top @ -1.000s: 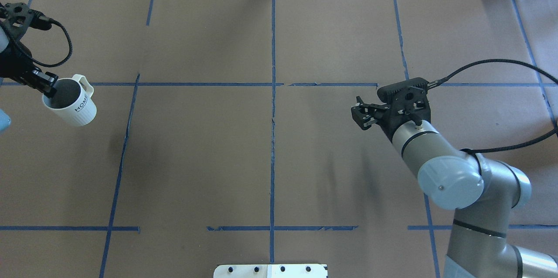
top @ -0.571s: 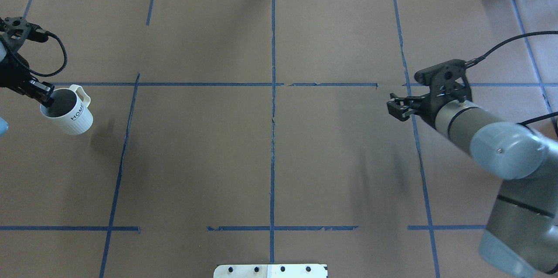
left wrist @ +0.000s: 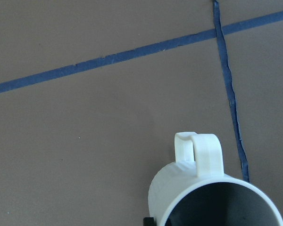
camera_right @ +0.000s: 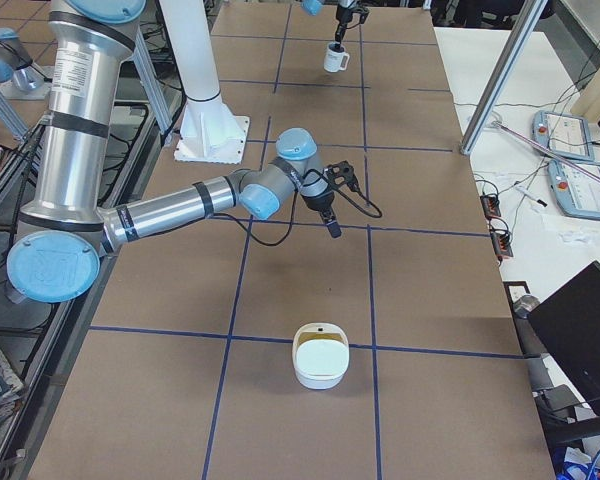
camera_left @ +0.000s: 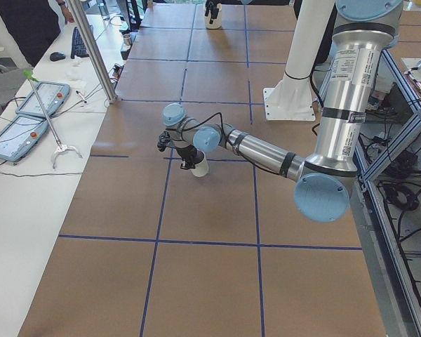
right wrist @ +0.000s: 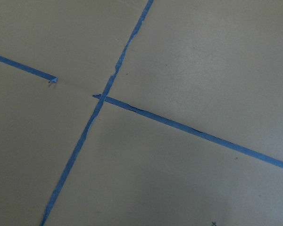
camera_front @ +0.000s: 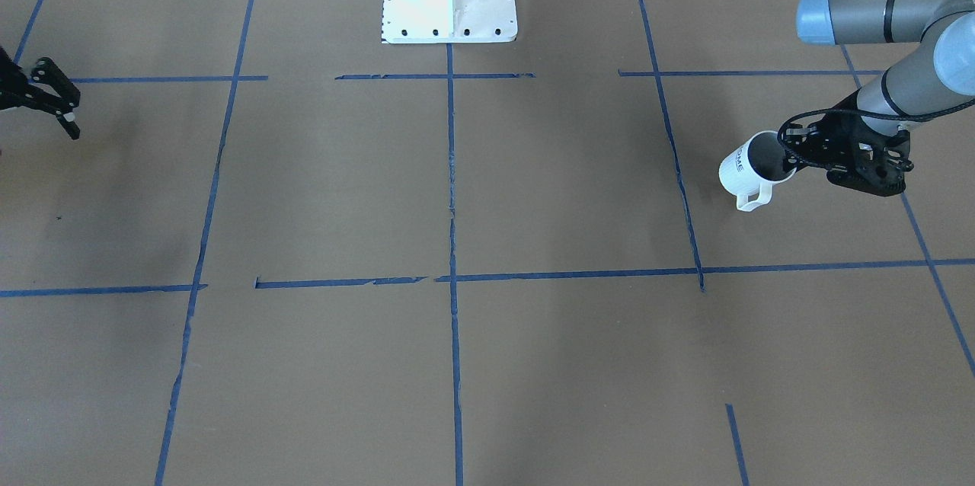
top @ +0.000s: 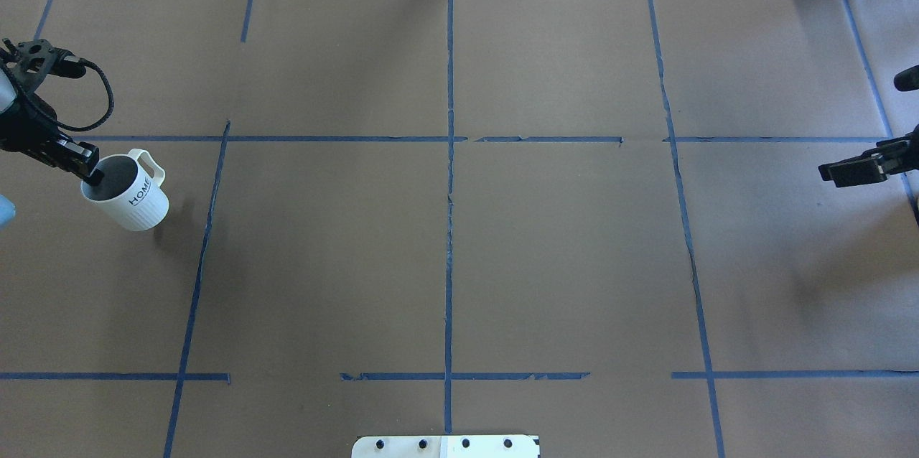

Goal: Left arm hands cup to right arm to dump lemon

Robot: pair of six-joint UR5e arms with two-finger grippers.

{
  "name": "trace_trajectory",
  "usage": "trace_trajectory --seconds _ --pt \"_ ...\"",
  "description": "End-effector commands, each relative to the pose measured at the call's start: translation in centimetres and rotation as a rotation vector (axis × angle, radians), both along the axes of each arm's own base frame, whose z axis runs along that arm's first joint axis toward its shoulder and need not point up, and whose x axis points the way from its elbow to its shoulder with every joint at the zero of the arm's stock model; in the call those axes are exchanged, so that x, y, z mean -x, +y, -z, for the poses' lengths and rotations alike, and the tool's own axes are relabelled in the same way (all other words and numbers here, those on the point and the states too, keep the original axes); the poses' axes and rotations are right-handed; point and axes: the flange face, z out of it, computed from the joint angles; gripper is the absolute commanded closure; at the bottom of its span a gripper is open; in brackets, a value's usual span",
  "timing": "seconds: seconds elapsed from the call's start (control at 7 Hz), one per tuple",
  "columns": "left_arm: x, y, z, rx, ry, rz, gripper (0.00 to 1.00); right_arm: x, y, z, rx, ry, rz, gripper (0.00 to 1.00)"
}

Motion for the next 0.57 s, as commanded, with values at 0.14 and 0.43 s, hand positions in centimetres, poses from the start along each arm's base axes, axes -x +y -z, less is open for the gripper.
trace_trajectory --seconds 0.14,0.43 --pt "-0.5 -0.1 -2.3 0.003 0.026 0.053 0.11 -2.1 0.3 -0.9 0.067 -0.006 0.04 0.0" --pt "0.3 0.8 1.9 -0.046 0.063 0.063 0.0 -4.1 0.1 -0.9 0.087 -0.037 0.046 0.0"
